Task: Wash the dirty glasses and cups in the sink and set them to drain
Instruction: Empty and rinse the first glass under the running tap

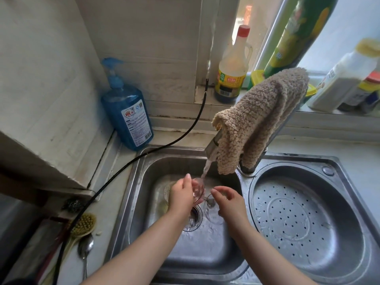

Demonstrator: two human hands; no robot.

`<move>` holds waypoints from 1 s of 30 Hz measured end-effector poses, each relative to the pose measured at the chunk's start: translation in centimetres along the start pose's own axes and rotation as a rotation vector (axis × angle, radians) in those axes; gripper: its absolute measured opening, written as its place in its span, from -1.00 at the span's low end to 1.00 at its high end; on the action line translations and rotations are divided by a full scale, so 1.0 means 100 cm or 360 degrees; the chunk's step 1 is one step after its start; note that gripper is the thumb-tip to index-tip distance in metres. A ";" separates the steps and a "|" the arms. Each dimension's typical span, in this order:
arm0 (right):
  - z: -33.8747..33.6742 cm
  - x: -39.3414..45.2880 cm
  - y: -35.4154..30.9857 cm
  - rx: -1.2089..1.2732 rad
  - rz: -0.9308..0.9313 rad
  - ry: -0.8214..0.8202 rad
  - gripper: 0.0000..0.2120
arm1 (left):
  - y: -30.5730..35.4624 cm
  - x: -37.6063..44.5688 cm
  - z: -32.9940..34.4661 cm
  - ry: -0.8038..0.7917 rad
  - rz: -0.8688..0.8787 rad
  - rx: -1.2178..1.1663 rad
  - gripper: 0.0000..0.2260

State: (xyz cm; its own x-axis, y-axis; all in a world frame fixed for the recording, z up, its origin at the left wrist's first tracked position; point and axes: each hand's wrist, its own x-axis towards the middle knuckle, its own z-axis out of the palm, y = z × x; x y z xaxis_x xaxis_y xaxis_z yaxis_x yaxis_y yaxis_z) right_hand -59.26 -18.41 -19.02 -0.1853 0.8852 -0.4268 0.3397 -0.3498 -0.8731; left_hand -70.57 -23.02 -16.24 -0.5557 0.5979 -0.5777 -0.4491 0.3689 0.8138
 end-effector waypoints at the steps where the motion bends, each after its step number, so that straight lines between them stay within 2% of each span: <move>1: 0.000 0.002 -0.002 -0.0072 -0.0103 0.0072 -0.94 | -0.002 -0.001 0.001 0.0025 0.0162 0.0129 -0.70; 4: 0.002 0.002 -0.014 -0.0326 -0.0395 0.0234 -0.94 | -0.011 -0.003 0.002 0.0037 0.0560 0.0531 -0.71; 6: 0.006 -0.001 -0.023 -0.0411 -0.0553 0.0222 -0.94 | -0.015 0.002 0.000 0.0107 0.0525 0.0658 -0.75; 7: 0.007 -0.003 -0.028 -0.0461 -0.0633 0.0183 -0.96 | -0.012 0.006 -0.002 0.0105 0.0340 0.0552 -0.74; 9: 0.009 -0.006 -0.037 -0.0635 -0.0810 0.0038 -0.92 | -0.005 0.011 -0.008 0.0028 -0.0329 0.0060 -0.68; 10: 0.009 -0.008 -0.041 -0.0727 -0.0896 -0.0062 -0.91 | -0.005 0.012 -0.013 -0.0031 -0.0566 -0.0133 -0.68; 12: 0.009 -0.012 -0.052 -0.0827 -0.1065 -0.0290 -0.94 | -0.009 0.014 -0.024 -0.0090 -0.0798 -0.0320 -0.73; 14: 0.008 -0.012 -0.059 -0.0925 -0.1196 -0.0499 -0.83 | -0.011 0.014 -0.033 -0.0199 -0.0956 -0.0476 -0.75; 16: 0.009 -0.008 -0.061 -0.0991 -0.1265 -0.0568 -0.74 | -0.011 0.009 -0.036 -0.0253 -0.1026 -0.0547 -0.74; 18: 0.011 -0.003 -0.058 -0.0987 -0.1240 -0.0438 -0.73 | -0.012 0.006 -0.031 -0.0168 -0.0997 -0.0560 -0.74; 19: 0.014 -0.002 -0.055 -0.0970 -0.1152 -0.0311 -0.70 | -0.013 0.006 -0.029 -0.0093 -0.0885 -0.0493 -0.75; 21: 0.022 0.002 -0.050 -0.0865 -0.0754 -0.0150 -0.62 | -0.018 0.008 -0.026 0.0147 -0.0429 -0.0168 -0.77; 23: 0.028 0.004 -0.051 -0.0593 -0.0258 -0.0205 -0.61 | -0.024 0.012 -0.028 0.0295 0.0040 0.0200 -0.78; 25: 0.028 0.004 -0.055 -0.0242 0.0049 -0.0325 -0.61 | -0.025 0.015 -0.034 0.0302 0.0238 0.0409 -0.76; 26: 0.026 0.003 -0.056 -0.0213 0.0045 -0.0403 -0.63 | -0.024 0.015 -0.035 0.0281 0.0220 0.0394 -0.75; 27: 0.023 0.001 -0.057 -0.0280 -0.0100 -0.0488 -0.68 | -0.022 0.016 -0.036 0.0261 0.0112 0.0284 -0.74; 29: 0.015 -0.006 -0.056 -0.0602 -0.0651 -0.0626 -0.70 | -0.017 0.017 -0.039 0.0170 -0.0324 -0.0178 -0.76; 30: 0.011 -0.008 -0.053 -0.0757 -0.0874 -0.0662 -0.59 | -0.014 0.017 -0.040 0.0077 -0.0577 -0.0458 -0.78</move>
State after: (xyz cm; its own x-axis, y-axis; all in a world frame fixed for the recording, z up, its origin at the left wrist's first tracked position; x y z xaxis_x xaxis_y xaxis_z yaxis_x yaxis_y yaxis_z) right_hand -61.95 -17.63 -14.34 -0.7314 0.6741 -0.1034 0.4376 0.3476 -0.8293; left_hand -73.64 -25.34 -18.60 -0.3555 0.4305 -0.8296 -0.7926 0.3315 0.5117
